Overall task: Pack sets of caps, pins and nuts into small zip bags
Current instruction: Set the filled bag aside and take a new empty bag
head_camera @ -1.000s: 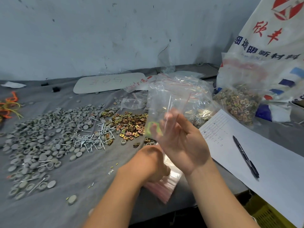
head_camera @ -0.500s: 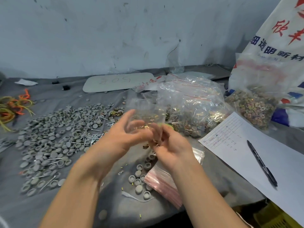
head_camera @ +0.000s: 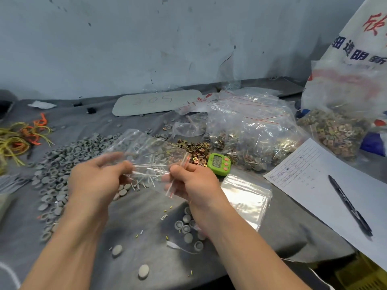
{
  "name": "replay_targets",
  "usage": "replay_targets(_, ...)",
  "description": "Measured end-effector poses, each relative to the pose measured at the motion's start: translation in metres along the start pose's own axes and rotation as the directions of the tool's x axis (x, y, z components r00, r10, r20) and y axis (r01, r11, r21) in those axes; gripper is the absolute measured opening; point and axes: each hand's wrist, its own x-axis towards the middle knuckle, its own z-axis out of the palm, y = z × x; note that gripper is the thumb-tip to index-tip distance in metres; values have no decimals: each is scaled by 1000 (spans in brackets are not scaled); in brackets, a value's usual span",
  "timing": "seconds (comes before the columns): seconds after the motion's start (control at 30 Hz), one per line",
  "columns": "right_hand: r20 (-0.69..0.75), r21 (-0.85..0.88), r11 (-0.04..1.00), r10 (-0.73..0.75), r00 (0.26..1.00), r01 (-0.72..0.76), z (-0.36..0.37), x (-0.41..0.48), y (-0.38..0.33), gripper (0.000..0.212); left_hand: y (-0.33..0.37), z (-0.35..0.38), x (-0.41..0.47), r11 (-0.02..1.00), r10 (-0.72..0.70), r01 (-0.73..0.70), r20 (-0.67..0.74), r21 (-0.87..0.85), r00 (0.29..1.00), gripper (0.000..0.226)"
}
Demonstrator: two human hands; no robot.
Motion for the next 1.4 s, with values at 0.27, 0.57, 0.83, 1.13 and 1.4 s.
replay_targets(0.27, -121, -599, 717, -522, 844, 358, 7, -1, 7, 15, 8, 30, -32, 932, 187, -273, 329, 238, 926, 23)
replay_targets(0.57, 192, -576, 646, -490, 850, 502, 13, -4, 13, 54, 0, 38, -27, 910, 233, -280, 182, 306, 955, 18)
replay_targets(0.83, -70, -712, 599, -580, 811, 367, 8, -2, 10, 6, -3, 26, -16, 986, 36, -78, 264, 148, 964, 15)
replay_targets(1.13, 134, -498, 784, -352, 926, 370, 6, -4, 1, 25, 9, 21, -28, 932, 56, -166, 322, 323, 945, 19)
replay_targets(1.4, 240, -654, 606, -401, 884, 452, -5, -2, -11, 39, 8, 20, -26, 996, -64, 84, 563, -10, 824, 36)
